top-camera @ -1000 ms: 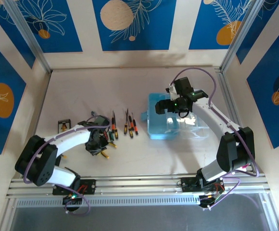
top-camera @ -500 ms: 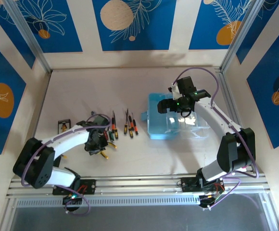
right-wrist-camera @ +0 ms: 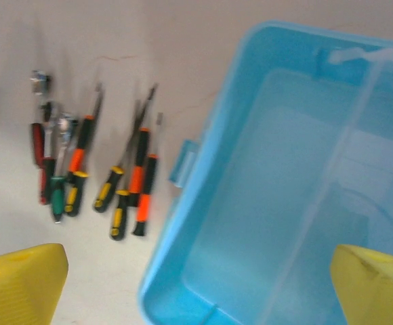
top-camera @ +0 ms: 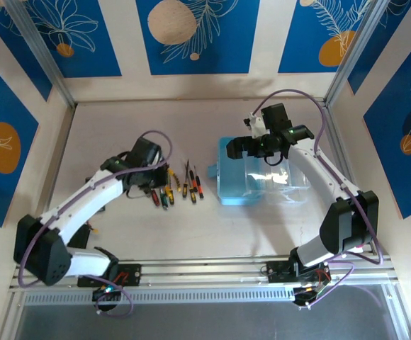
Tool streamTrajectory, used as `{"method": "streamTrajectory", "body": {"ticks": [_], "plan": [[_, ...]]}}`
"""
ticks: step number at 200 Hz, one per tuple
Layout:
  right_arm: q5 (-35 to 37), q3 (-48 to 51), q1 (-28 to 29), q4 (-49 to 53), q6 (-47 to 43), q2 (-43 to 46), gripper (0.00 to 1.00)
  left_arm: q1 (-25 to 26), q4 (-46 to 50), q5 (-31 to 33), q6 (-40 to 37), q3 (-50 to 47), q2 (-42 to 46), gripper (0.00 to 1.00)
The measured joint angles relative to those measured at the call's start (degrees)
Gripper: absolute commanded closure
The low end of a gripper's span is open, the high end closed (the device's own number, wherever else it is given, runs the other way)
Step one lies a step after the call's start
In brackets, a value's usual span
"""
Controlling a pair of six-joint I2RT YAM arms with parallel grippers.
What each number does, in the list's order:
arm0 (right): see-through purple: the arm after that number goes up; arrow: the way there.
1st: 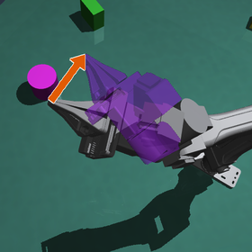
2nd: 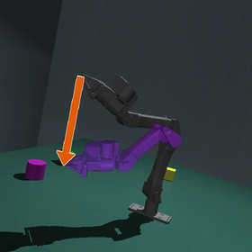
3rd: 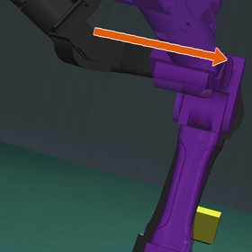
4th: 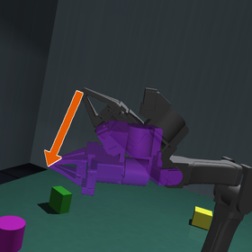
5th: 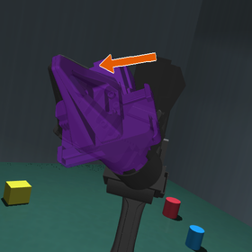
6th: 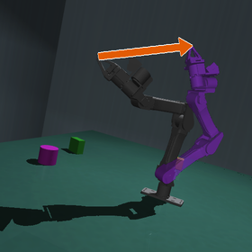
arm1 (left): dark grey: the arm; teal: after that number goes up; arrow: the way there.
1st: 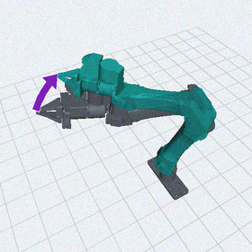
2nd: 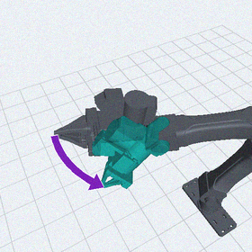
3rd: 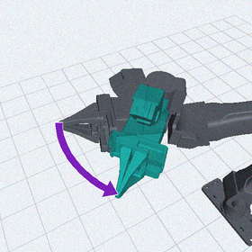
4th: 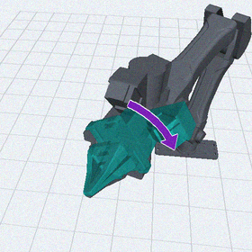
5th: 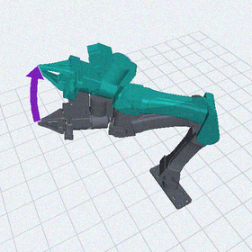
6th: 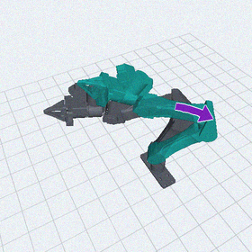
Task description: Pack the tool kit
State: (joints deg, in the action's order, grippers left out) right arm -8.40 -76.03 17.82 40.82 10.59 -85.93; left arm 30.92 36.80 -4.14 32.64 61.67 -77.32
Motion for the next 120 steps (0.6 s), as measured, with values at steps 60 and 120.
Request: {"method": "streamTrajectory", "body": {"ticks": [60, 120], "plan": [[-12.7, -0.2, 0.8, -4.3, 4.3, 0.3, 0.26, 0.8, -12.7, -10.8, -3.9, 16.5, -19.8, 1.00], [-14.5, -0.3, 3.5, -9.4, 8.5, -1.8, 0.46, 1.2, -19.6, -18.6, -3.0, 22.5, -24.2, 1.00]]}}
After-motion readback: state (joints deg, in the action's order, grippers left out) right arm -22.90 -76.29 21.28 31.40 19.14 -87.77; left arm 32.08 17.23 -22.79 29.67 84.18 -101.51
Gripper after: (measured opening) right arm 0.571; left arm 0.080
